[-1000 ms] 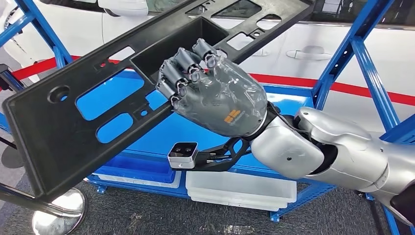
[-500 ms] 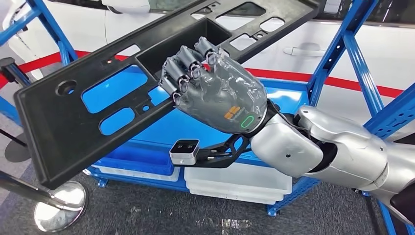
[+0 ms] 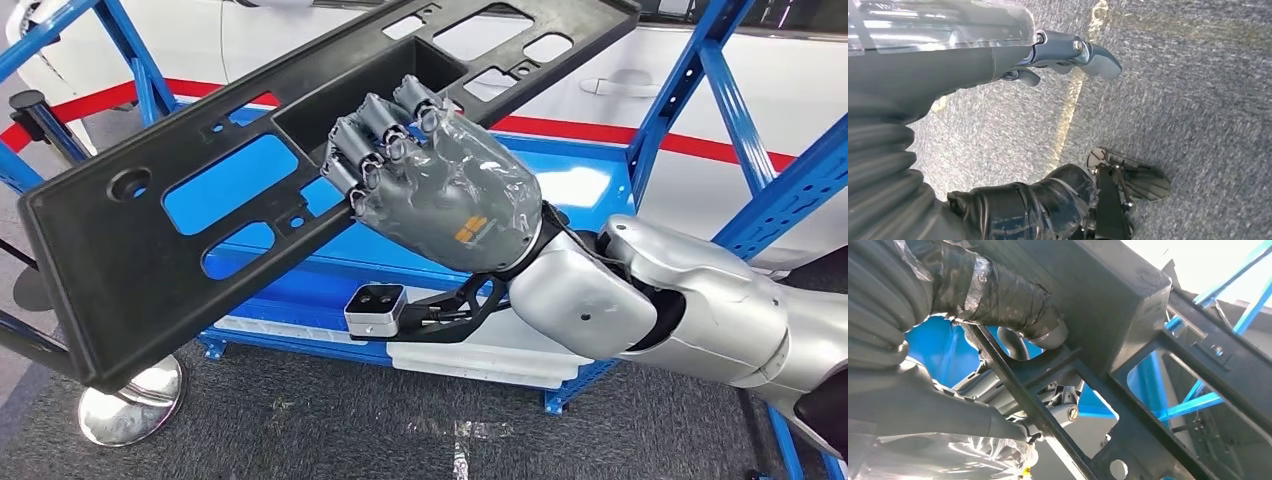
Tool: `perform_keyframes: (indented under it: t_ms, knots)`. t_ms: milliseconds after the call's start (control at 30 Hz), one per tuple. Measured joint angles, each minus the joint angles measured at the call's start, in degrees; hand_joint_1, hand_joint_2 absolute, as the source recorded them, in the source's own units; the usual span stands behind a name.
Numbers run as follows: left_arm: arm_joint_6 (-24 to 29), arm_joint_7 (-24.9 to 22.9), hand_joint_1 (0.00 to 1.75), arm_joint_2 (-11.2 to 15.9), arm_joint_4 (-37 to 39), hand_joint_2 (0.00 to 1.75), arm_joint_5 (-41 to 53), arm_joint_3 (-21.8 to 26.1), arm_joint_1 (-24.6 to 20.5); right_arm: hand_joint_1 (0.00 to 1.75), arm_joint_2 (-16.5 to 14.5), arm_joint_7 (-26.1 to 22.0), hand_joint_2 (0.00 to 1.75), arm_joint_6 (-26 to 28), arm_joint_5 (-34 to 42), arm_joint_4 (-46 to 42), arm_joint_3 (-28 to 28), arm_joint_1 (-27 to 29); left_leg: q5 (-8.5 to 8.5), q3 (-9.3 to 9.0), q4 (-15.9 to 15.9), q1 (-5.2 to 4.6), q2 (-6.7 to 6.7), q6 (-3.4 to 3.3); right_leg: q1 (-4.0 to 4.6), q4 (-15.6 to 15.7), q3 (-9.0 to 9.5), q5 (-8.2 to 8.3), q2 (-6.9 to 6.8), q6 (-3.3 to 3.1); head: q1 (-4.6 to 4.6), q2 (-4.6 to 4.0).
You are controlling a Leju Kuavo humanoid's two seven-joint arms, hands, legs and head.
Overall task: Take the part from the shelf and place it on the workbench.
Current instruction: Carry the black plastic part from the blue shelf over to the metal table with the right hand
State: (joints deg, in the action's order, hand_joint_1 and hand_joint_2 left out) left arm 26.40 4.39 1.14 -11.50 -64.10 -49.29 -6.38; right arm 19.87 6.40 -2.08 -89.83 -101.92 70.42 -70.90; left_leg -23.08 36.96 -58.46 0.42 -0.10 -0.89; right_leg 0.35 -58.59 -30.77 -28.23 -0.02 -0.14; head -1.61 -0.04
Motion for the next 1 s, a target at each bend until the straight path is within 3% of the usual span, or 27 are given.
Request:
perform_keyframes:
  t_ms: [67,100,167,233,267,300,367,400,467,533,600,633,667,733,767,800,833,867,933,1000]
  knots:
    - [0.0,0.0,0.00,0.0,0.0,1.75,0.0,0.0,0.0,1.75,0.0,-0.1,1.75,0.0,0.0,0.0,0.0,0.0,0.52,0.21,0.1,0.11,-0.06,0.68,-0.15,0.5,-0.40,0.91,-0.17,-0.57,0.18,-0.01]
    - [0.0,-0.1,0.00,0.1,0.0,1.75,0.1,0.0,0.0,1.75,-0.1,-0.3,1.75,0.0,0.0,0.1,0.0,0.0,-0.12,0.57,-0.3,0.11,-0.10,0.98,-0.39,0.9,-0.64,1.45,-0.27,-0.93,0.17,-0.01]
    - [0.1,-0.1,0.00,0.1,0.0,1.75,0.1,0.0,0.1,1.75,-0.2,-0.7,1.75,0.1,0.0,0.1,0.0,0.0,-4.13,2.17,-4.4,0.27,-0.16,1.52,-0.92,1.4,-1.52,2.70,-0.47,-1.59,-0.07,-0.01]
    - [0.1,-0.1,0.00,0.1,0.0,1.75,0.2,0.0,0.1,1.75,-0.4,-1.2,1.75,0.1,0.0,0.1,0.0,0.1,-9.10,4.40,-11.8,0.50,-0.13,2.06,-0.94,1.3,-3.04,3.76,-0.47,-1.82,-0.35,-0.01]
    - [0.1,-0.1,0.00,0.1,0.0,1.75,0.2,0.0,0.1,1.75,-0.5,-1.4,1.75,0.1,0.0,0.1,0.0,0.2,-10.16,4.99,-14.9,0.60,-0.12,2.27,-0.94,1.1,-3.91,4.29,-0.48,-1.75,-0.40,-0.01]
    - [0.0,-0.1,0.00,0.1,0.0,1.75,0.2,0.0,0.1,1.75,-0.5,-1.6,1.75,0.1,0.0,0.1,0.0,0.3,-9.95,4.82,-16.3,0.67,-0.10,2.43,-0.96,0.9,-4.77,4.80,-0.49,-1.64,-0.41,-0.01]
    - [0.0,-0.1,0.00,0.1,0.0,1.75,0.2,0.0,0.1,1.75,-0.6,-1.7,1.75,0.1,0.0,0.1,0.0,0.5,-6.94,1.55,-13.5,0.81,-0.08,2.67,-1.10,0.4,-6.47,5.68,-0.46,-1.27,-0.41,-0.01]
    - [0.0,-0.1,0.00,0.1,0.0,1.75,0.3,0.0,0.0,1.75,-0.6,-1.8,1.75,0.0,0.0,0.1,0.0,0.5,-6.25,-1.23,-9.6,0.90,-0.08,2.76,-1.18,0.0,-7.21,6.02,-0.43,-0.99,-0.43,-0.01]
    - [0.2,0.0,0.00,0.1,0.0,1.75,0.4,0.0,0.0,1.75,-0.6,-1.9,1.75,-0.2,0.0,0.2,0.0,0.6,-6.72,-5.96,-2.8,0.69,-0.23,2.35,-1.13,-0.7,-8.06,6.55,-0.43,-0.32,-0.41,-0.01]
    - [0.3,0.0,0.00,0.1,0.0,1.75,0.5,0.0,-0.1,1.75,-0.6,-2.1,1.75,-0.6,0.0,0.2,0.0,0.7,-7.32,-7.33,-0.5,0.37,-0.42,1.41,-0.97,-0.8,-8.15,7.23,-0.49,0.39,-0.36,-0.01]
    - [0.2,-0.4,0.00,0.1,0.0,1.75,0.5,-0.1,-0.1,1.75,-0.6,-2.2,1.75,-0.8,0.0,0.3,0.0,0.8,-6.40,-6.46,-0.5,0.39,-0.29,0.34,-1.04,-0.8,-8.44,7.63,-0.38,1.03,-0.33,-0.01]
    - [0.2,-0.7,0.00,0.1,0.0,1.75,0.5,-0.1,-0.2,1.75,-0.6,-2.3,1.75,-0.9,0.0,0.3,0.0,0.9,-5.74,-5.95,-0.4,0.41,-0.17,-0.20,-1.10,-1.7,-9.02,6.52,-0.28,1.28,-0.19,-0.01]
    - [0.2,-0.9,0.00,0.0,0.0,1.75,0.6,-0.1,-0.2,1.75,-0.6,-2.3,1.75,-0.9,0.0,0.3,0.0,1.0,-5.03,-5.25,-0.3,0.46,-0.05,-0.67,-1.15,-3.6,-9.86,4.38,-0.19,1.47,-0.09,-0.01]
    - [0.1,-1.1,0.00,0.1,0.0,1.75,0.6,-0.1,-0.2,1.75,-0.6,-2.3,1.75,-0.9,0.0,0.4,0.0,1.3,-3.70,-3.70,-0.3,0.33,0.05,-1.21,-1.12,-10.7,-11.91,-1.53,-0.13,1.72,0.16,-0.01]
    - [0.1,-1.2,0.00,0.1,0.0,1.75,0.6,-0.1,-0.2,1.75,-0.6,-2.3,1.75,-0.9,0.0,0.4,0.0,1.5,-3.09,-2.90,-0.3,0.19,0.06,-1.34,-1.08,-14.3,-12.55,-3.35,-0.13,1.75,0.17,-0.01]
    - [0.1,-1.2,0.00,0.1,0.0,1.75,0.6,-0.1,-0.2,1.75,-0.6,-2.3,1.75,-0.9,0.0,0.4,0.0,1.7,-2.51,-2.12,-0.4,0.03,0.05,-1.41,-1.01,-16.6,-12.53,-3.92,-0.13,1.66,0.18,-0.01]
    - [0.1,-1.3,0.00,0.1,0.0,1.75,0.6,-0.1,-0.2,1.75,-0.6,-2.3,1.75,-0.9,0.0,0.5,0.0,1.9,-1.96,-1.40,-0.4,-0.16,0.01,-1.44,-0.90,-17.0,-11.60,-3.28,-0.11,1.41,0.18,-0.01]
    - [0.1,-1.3,0.00,0.1,0.0,1.75,0.6,-0.1,-0.2,1.75,-0.6,-2.3,1.75,-0.9,0.0,0.5,0.0,2.1,-1.43,-0.73,-0.4,-0.35,-0.03,-1.44,-0.70,-15.1,-9.57,-1.90,-0.09,0.98,0.18,-0.01]
    - [0.1,-1.3,0.00,-0.1,0.0,1.75,0.6,-0.1,-0.2,1.75,-0.6,-2.3,1.75,-0.9,0.0,0.5,0.0,2.1,-0.48,0.26,-0.5,-0.65,-0.14,-1.29,-0.07,-7.1,-3.56,-0.21,-0.03,-0.46,0.12,-0.01]
    - [0.1,-1.3,0.00,-0.2,0.0,1.75,0.6,-0.1,-0.2,1.75,-0.7,-2.3,1.75,-0.9,0.0,0.5,0.0,2.0,0.38,0.63,-0.3,-0.56,-0.14,-0.83,0.54,-0.8,0.42,-0.22,-0.08,-1.34,0.20,-0.01]
